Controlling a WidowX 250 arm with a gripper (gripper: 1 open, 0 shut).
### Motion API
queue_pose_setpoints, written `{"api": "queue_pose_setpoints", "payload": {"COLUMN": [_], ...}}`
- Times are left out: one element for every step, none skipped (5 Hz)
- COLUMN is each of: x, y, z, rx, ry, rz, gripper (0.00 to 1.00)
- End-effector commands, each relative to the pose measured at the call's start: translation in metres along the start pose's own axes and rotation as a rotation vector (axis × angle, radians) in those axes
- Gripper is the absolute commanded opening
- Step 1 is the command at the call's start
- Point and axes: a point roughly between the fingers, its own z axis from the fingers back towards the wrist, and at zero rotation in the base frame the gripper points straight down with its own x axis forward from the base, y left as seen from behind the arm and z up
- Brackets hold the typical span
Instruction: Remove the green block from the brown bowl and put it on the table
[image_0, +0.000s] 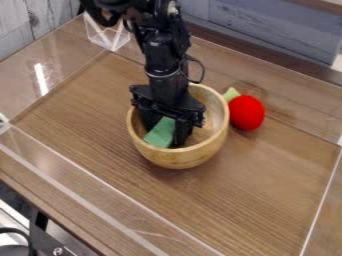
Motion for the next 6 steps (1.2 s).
{"api": "queue_pose_setpoints", "payload": {"x": [0.004, 0.001, 0.0, 0.009, 0.016, 0.014], "y": [0.007, 0.0, -0.01, -0.017, -0.03, -0.044], "z": [0.024, 0.031, 0.049, 0.066, 0.086, 0.097], "rx": [0.013, 0.024, 0.045, 0.064, 0.084, 0.114], "ry": [-0.041, -0.051, -0.081, -0.114, -0.156, -0.195], "rz": [-0.006, -0.005, -0.007, -0.018, -0.037, -0.001], "gripper": [0.0, 0.0, 0.0, 0.0, 0.0, 0.0]}}
